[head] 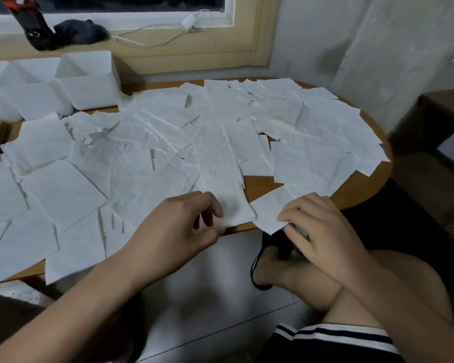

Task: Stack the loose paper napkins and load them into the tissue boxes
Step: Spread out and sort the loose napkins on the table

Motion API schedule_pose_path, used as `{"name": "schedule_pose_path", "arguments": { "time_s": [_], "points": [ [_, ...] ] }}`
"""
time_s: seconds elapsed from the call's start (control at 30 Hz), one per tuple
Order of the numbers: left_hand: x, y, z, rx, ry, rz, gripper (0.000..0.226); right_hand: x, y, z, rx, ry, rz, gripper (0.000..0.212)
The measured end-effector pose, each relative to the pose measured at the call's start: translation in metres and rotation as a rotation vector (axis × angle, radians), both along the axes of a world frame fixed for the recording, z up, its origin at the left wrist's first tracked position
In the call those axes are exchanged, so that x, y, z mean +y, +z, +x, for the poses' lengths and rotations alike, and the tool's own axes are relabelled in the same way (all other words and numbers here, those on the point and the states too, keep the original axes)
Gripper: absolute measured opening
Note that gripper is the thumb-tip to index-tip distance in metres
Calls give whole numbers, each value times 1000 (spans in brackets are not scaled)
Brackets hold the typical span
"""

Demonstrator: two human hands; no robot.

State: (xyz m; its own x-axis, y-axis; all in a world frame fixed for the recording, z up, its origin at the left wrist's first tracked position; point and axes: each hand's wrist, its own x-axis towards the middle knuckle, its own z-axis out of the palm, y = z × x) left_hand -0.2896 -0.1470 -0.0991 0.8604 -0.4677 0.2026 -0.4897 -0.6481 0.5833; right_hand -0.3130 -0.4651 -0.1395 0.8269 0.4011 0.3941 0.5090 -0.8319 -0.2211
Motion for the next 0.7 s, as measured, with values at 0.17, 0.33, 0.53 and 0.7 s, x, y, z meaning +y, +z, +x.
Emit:
{"name": "schedule_pose_path", "arguments": {
  "time_s": [0.17, 0.33, 0.53, 0.7],
  "points": [
    [-20, 8, -5, -10, -18, -76, 37, -6, 22, -7, -29, -57, 209, 8],
    [-50, 30, -14, -66, -44, -143, 49, 1, 57, -10, -27, 7, 202, 9],
    [-63, 50, -19, -122, 33, -231, 8, 20, 77, -2, 31, 131, 195, 4],
    [-40, 42, -19, 66, 205, -387, 10, 24, 73, 9, 324, 34, 403, 12]
  ]
}}
